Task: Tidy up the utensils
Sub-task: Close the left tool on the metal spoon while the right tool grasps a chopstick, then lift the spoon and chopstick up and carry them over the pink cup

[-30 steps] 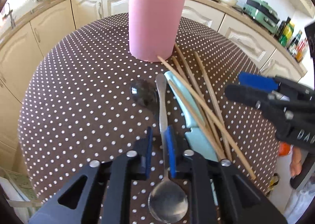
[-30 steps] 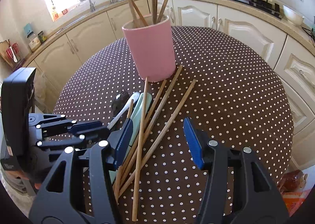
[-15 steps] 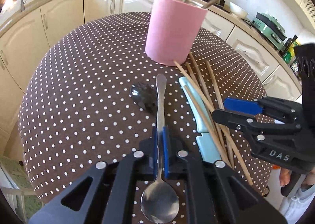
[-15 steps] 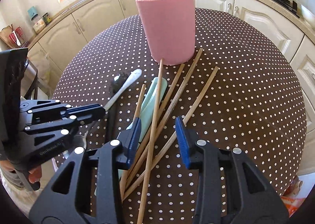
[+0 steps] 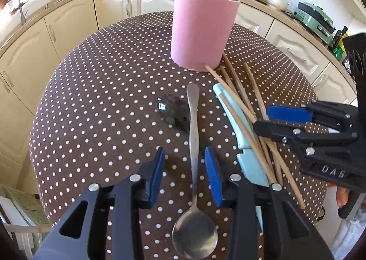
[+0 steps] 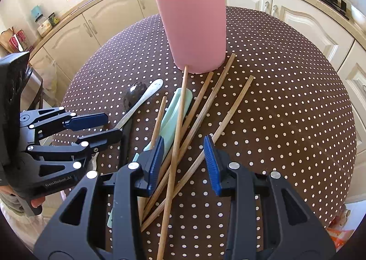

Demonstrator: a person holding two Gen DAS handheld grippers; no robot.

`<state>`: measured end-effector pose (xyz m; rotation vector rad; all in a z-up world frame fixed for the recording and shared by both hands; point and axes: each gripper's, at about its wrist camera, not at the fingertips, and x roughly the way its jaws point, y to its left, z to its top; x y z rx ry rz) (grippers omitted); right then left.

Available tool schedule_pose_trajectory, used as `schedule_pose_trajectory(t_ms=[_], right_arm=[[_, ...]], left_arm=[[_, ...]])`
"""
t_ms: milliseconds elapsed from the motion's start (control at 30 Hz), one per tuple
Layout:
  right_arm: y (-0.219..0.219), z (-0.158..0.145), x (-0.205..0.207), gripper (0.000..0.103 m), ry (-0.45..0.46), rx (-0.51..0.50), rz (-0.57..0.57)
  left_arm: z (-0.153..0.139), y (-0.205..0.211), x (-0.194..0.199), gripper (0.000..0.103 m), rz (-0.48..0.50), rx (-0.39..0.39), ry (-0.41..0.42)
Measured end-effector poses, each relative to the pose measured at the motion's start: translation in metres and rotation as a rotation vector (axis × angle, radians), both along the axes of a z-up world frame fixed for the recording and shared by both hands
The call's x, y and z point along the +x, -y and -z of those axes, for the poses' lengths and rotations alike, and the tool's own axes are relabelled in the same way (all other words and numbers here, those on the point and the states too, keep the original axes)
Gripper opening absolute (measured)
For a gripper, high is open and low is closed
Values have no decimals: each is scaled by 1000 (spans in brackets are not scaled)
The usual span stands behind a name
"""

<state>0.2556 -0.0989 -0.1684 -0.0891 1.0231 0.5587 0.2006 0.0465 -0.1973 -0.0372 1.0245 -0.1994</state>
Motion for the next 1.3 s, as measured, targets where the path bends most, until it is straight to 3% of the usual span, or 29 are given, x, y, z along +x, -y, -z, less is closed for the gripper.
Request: schedule_pose_trajectory(t_ms=[67, 133, 467, 700, 1000, 1300], right_arm=[[-1, 0, 1, 36, -3, -3, -1], [-3, 2, 3, 35, -12, -8, -5], [-14, 6, 10, 8, -38, -23, -29], [-4, 0, 8, 6, -11, 18, -16], [12, -34, -13, 6, 152, 146, 12], [15, -61, -28, 6, 315, 254, 51]], left_arm=[[-1, 3, 5, 14, 2, -16, -2], [-2, 5, 9, 9, 11, -25, -1], [-2, 2, 7, 7, -43, -53, 55], [-24, -6, -7, 7, -65, -89, 132], [-53, -11, -25, 1, -67, -191, 243], [-67, -10, -33, 1, -73, -230, 336]])
